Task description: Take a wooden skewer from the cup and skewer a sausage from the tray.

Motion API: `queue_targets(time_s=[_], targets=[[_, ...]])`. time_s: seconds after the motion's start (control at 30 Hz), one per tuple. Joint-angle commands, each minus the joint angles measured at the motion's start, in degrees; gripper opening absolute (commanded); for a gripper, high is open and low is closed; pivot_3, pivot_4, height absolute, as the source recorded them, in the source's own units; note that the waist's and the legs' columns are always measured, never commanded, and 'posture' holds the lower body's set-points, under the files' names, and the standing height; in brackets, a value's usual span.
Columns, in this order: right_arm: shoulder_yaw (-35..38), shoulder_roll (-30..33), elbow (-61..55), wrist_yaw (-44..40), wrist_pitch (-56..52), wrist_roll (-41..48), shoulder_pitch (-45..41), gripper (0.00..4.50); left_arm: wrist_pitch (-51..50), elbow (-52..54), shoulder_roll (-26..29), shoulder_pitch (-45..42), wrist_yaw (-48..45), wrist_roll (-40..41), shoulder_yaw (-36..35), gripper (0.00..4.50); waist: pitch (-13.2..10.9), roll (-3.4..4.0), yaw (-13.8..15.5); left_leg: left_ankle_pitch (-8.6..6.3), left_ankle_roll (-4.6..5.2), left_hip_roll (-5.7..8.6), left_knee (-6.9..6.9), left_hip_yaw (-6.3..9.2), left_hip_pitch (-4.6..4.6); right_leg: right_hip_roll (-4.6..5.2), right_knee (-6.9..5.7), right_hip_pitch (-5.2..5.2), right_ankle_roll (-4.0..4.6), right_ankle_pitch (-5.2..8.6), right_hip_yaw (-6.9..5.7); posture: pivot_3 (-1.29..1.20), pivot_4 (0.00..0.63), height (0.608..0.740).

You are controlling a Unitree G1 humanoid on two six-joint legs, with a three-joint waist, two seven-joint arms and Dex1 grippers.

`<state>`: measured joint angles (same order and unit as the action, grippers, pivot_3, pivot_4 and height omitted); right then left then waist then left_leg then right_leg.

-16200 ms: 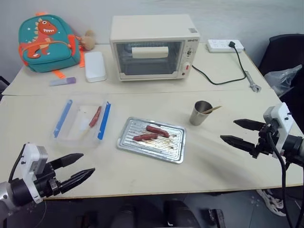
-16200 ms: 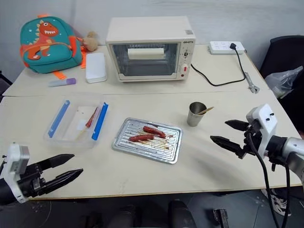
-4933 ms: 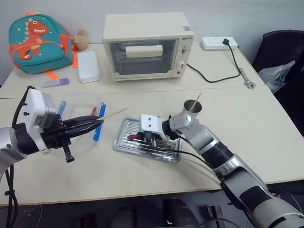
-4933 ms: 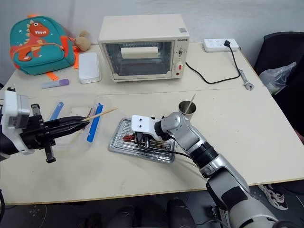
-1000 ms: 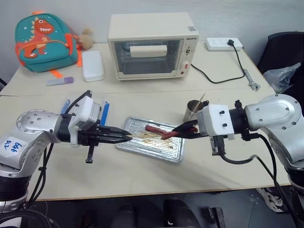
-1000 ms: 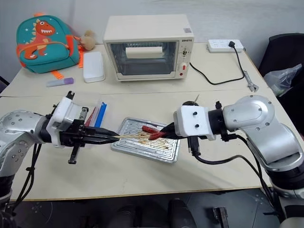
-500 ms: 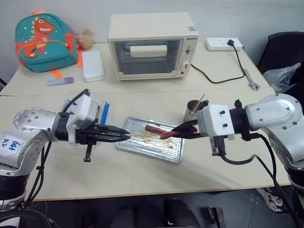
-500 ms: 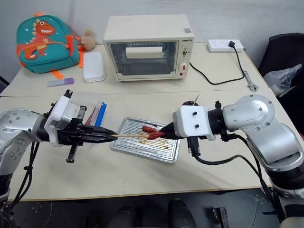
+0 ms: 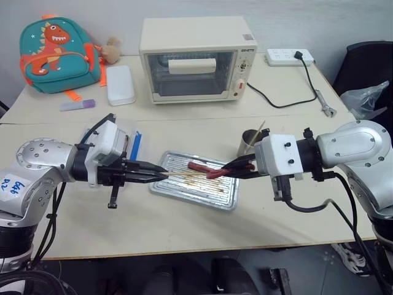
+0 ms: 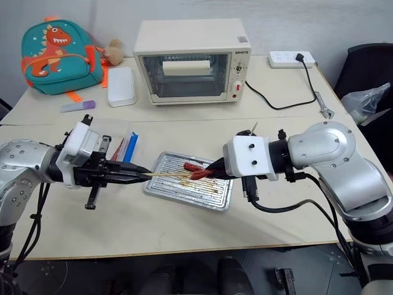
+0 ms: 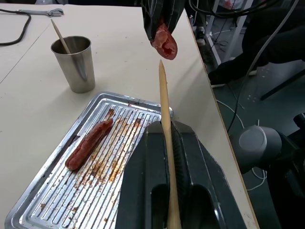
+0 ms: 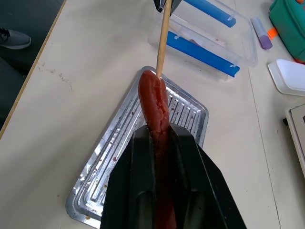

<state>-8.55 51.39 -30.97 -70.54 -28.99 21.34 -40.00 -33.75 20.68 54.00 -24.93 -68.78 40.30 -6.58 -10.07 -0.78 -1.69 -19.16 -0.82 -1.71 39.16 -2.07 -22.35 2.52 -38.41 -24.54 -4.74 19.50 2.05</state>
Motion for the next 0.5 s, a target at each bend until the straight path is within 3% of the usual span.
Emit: queue_targets(time_s=[0.03,0.5], targets=[[0.47,0.64,-0.61,0.45,0.78,-0.46,-0.37,0.30,-0.02,1.82,0.57,-0.96,0.24,1.15,-1.78,0.00,0.00,0.00,0.00,0.00,0.00,0.00,0.00,0.00,0.00,0.00,0.00,0.00,0.00,0.00,0.00,0.00,0.150,0.740],[-0.01,-0.16,-0.34,0.73,1.16,-0.95,0.09,0.30,-0.53,3.21,0.11,-0.61,0.89,1.72,-1.87,0.00,0.00,0.00,0.01,0.00,0.00,0.00,0.00,0.00,0.00,0.00,0.00,0.00,0.00,0.00,0.00,0.00,0.150,0.740]])
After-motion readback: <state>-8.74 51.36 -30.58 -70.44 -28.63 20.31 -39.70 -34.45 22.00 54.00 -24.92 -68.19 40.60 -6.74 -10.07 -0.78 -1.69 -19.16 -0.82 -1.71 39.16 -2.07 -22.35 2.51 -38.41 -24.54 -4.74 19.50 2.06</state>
